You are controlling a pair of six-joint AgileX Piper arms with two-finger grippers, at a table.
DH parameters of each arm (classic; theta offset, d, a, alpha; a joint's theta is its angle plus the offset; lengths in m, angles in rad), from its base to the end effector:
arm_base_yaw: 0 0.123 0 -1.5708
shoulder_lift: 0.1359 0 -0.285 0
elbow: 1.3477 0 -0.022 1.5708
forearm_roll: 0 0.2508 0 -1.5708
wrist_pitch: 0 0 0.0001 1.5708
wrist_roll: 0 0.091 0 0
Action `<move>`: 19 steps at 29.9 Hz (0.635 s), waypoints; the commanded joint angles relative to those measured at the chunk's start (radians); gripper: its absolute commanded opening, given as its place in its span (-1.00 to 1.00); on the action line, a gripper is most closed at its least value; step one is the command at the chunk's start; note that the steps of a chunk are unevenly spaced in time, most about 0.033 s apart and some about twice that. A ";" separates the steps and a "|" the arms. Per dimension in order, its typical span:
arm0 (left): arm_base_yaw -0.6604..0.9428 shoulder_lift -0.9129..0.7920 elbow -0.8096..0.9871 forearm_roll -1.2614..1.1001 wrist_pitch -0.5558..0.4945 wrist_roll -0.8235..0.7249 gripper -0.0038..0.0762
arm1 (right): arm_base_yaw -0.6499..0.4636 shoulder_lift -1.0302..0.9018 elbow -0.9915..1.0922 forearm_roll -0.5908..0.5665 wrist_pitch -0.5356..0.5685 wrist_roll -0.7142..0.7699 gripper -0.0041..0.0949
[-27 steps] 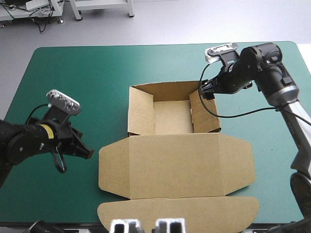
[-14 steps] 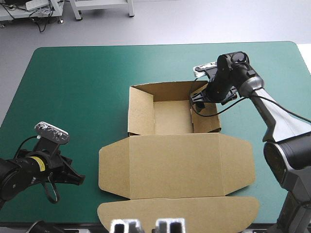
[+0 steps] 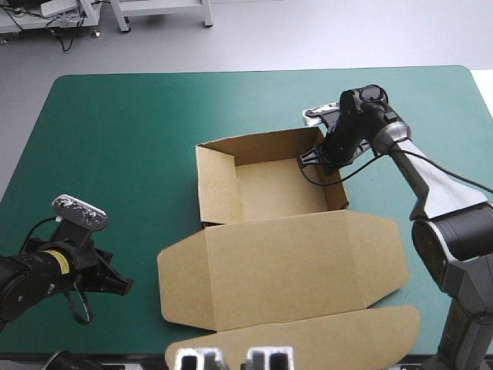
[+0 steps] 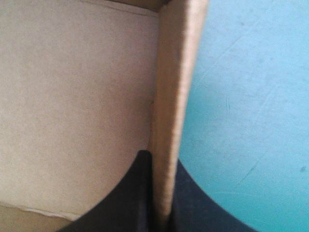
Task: Fold the box
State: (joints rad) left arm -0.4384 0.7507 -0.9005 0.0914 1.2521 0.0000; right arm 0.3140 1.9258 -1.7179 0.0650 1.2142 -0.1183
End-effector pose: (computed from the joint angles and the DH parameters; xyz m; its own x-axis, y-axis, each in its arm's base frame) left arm 0.0996 -0.0380 0.3471 -0.7573 0.3866 -0.5263 0.4033 0.9107 0.0887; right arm 0.3856 0.1310 0.2777 -0.8897 -0.3891 -0.2390 -0.4086 0.9120 0.0365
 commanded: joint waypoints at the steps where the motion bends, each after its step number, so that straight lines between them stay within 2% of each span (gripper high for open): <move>1: -0.003 -0.004 -0.025 0.008 0.033 -0.015 -0.91 | 0.000 -0.052 -0.041 -0.077 0.034 -0.035 -0.96; 7: -0.003 -0.004 -0.025 0.008 0.033 -0.015 -0.91 | -0.004 -0.055 -0.142 -0.231 0.034 -0.026 -0.96; 10: -0.003 -0.004 -0.025 0.018 0.026 -0.015 -0.91 | -0.042 -0.055 -0.212 -0.235 0.034 -0.026 -0.96; 15: -0.003 -0.004 -0.025 0.027 0.029 -0.015 -0.91 | -0.168 -0.055 -0.289 -0.228 0.034 -0.030 -0.96; 19: -0.003 -0.004 -0.025 0.027 0.031 -0.041 -0.91 | -0.332 -0.055 -0.287 -0.174 0.034 -0.030 -0.96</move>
State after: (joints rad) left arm -0.4384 0.7507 -0.9005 0.1079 1.2521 -0.0142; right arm 0.0843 1.9262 -1.9726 -0.1180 1.2426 -0.1434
